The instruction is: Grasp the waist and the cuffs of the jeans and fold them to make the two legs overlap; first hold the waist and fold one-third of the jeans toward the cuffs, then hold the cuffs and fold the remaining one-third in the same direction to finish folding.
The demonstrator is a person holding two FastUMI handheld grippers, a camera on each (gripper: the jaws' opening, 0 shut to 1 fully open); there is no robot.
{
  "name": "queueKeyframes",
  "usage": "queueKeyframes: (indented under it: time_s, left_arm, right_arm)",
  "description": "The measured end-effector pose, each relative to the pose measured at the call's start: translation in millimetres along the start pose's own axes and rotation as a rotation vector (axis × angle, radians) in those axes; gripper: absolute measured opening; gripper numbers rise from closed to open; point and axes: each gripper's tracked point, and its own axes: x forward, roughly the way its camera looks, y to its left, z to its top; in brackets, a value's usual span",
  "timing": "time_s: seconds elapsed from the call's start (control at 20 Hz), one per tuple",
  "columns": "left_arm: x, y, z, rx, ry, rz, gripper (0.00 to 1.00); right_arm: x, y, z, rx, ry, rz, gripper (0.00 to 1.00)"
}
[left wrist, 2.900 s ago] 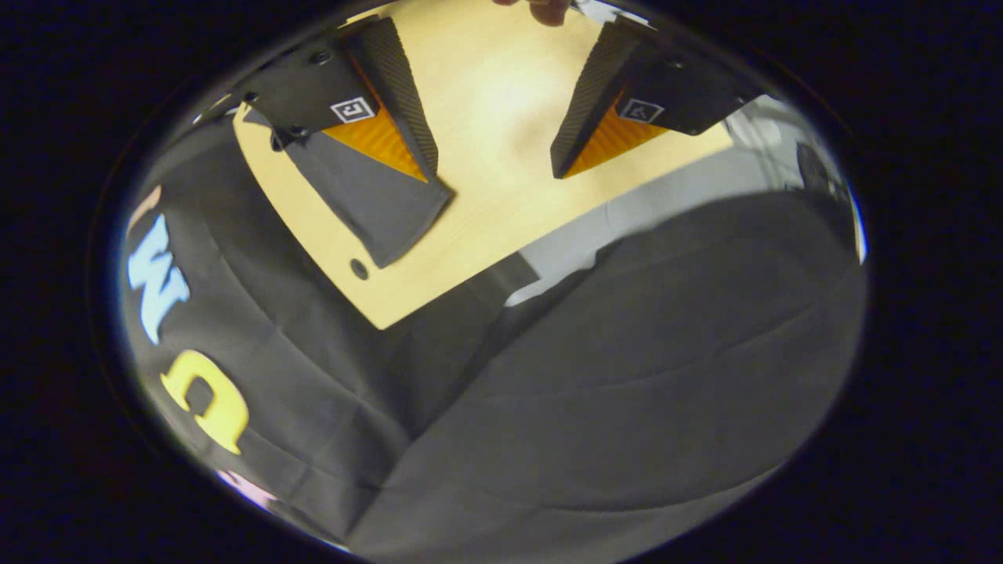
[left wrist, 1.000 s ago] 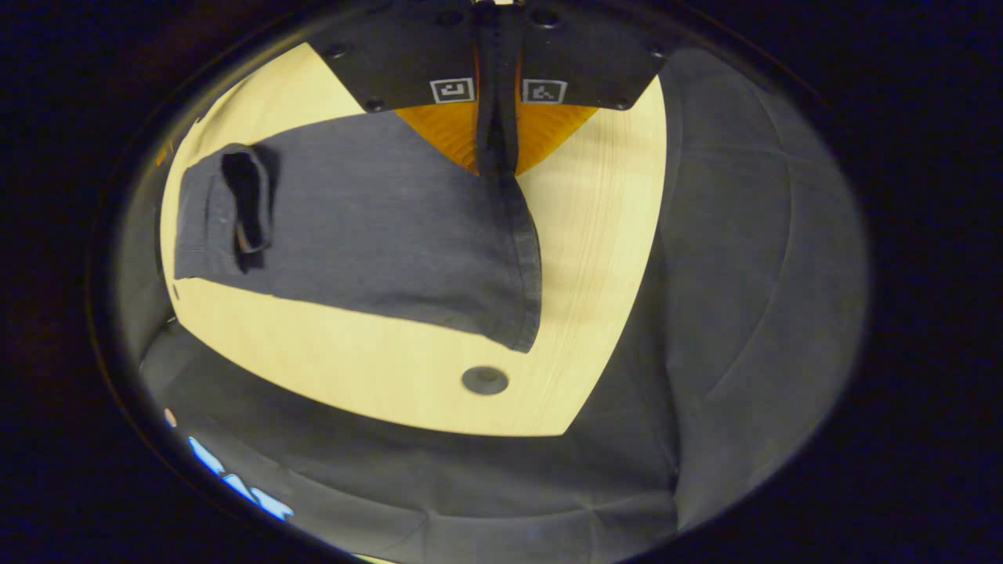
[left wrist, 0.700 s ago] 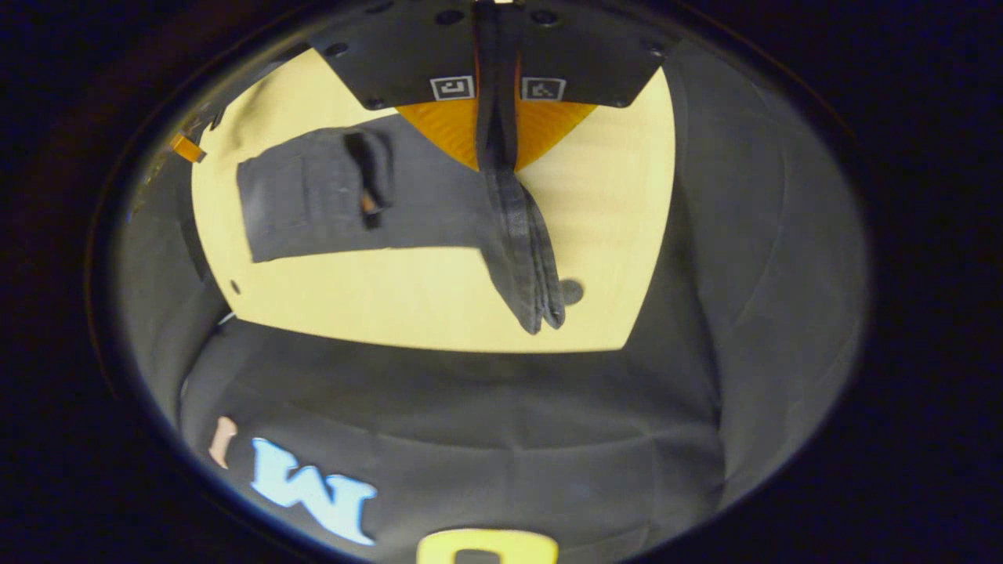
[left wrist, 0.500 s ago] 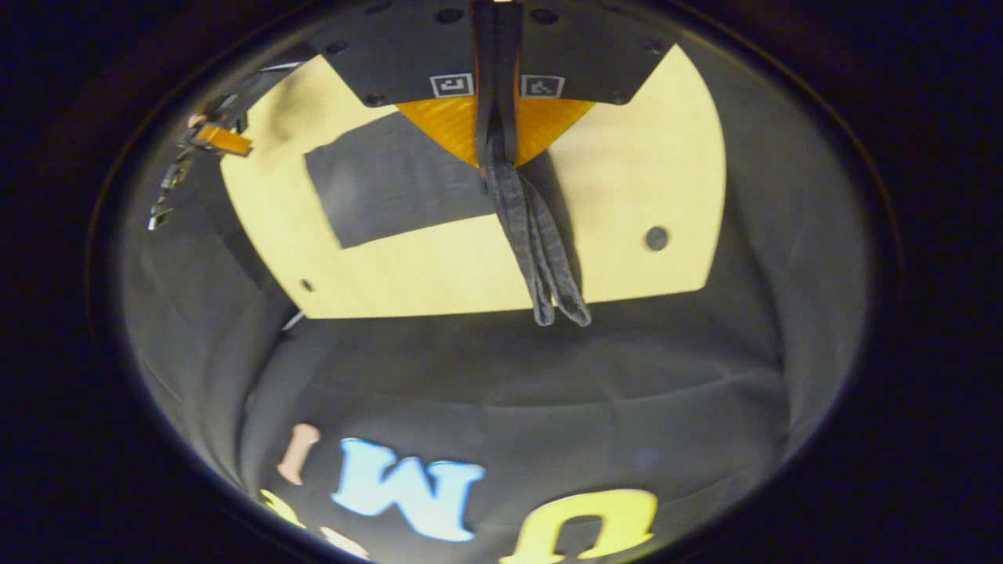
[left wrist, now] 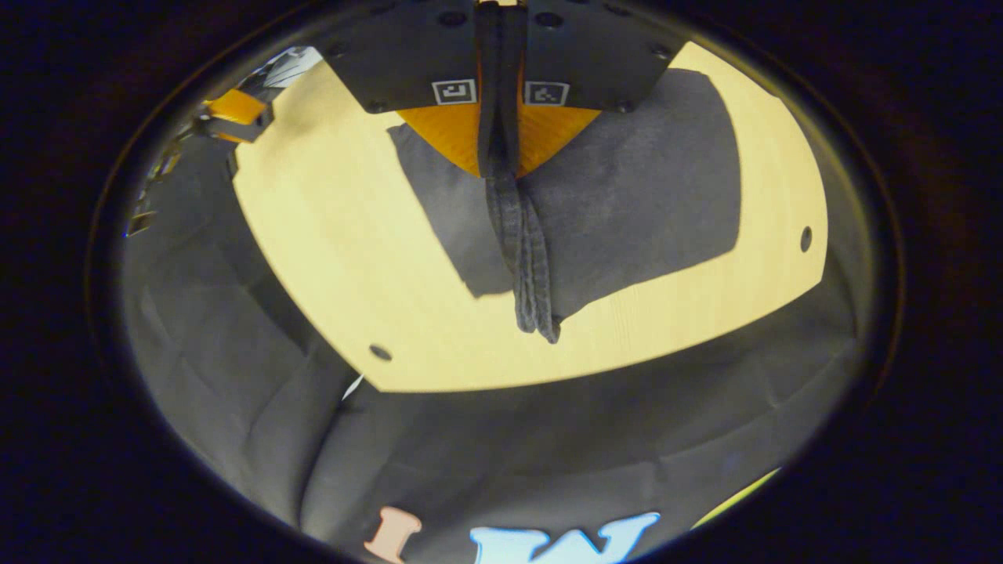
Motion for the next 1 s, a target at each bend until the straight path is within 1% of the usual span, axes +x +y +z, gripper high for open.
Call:
queueKeyframes:
  time_s: [0.05,0.15,0.2,0.25,0.3,0.35,0.4,0.45,0.5,0.55,0.6,0.65,0.75,0.85,0.9,1.0]
  left_arm:
    - [14,7,-14,0.019,0.027,0.049,0.08]
    - [28,23,-28,0.055,0.031,0.139,0.08]
    - [48,13,-36,0.064,0.020,0.182,0.09]
    - [44,17,-28,0.070,0.006,0.222,0.08]
    - [35,23,-32,0.080,0.016,0.254,0.10]
    - [36,27,-29,0.102,0.007,0.291,0.17]
    - [36,28,-31,0.095,0.000,0.303,0.21]
    - [36,28,-31,0.066,-0.012,0.311,0.28]
    - [36,29,-30,0.039,-0.022,0.314,0.29]
    - [32,27,-29,0.030,-0.033,0.306,0.32]
    - [23,22,-26,0.031,-0.048,0.289,0.33]
    - [13,13,-20,0.033,-0.082,0.262,0.50]
    - [-18,-21,8,0.039,-0.216,0.206,0.86]
    - [-63,-57,52,0.031,-0.424,0.172,0.86]
    - [-86,-79,67,0.009,-0.524,0.150,0.86]
    - [-131,-128,93,-0.055,-0.718,0.108,0.85]
  right_arm:
    - [-3,-6,0,0.006,-0.002,-0.005,0.96]
    - [-8,-17,3,0.011,0.001,-0.017,0.96]
    - [-8,-20,5,0.011,0.005,-0.019,0.96]
    - [-9,-22,7,0.010,0.005,-0.020,0.96]
    - [-11,-25,9,0.009,0.006,-0.020,0.96]
    - [-12,-25,11,0.008,0.007,-0.016,0.96]
    - [-13,-26,14,0.008,0.011,-0.011,0.96]
    - [-14,-24,16,0.005,0.013,-0.004,0.96]
    - [-16,-23,20,-0.003,0.008,0.003,0.96]
    - [-19,-22,27,-0.017,0.000,0.007,0.96]
    - [-23,-22,33,-0.036,-0.012,0.011,0.96]
    - [-27,-24,43,-0.065,-0.031,0.011,0.96]
    - [-36,-39,73,-0.141,-0.090,-0.011,0.96]
    - [-49,-54,114,-0.224,-0.181,-0.022,0.96]
    - [-55,-63,135,-0.267,-0.232,-0.017,0.96]
    - [-65,-76,178,-0.369,-0.340,0.023,0.95]
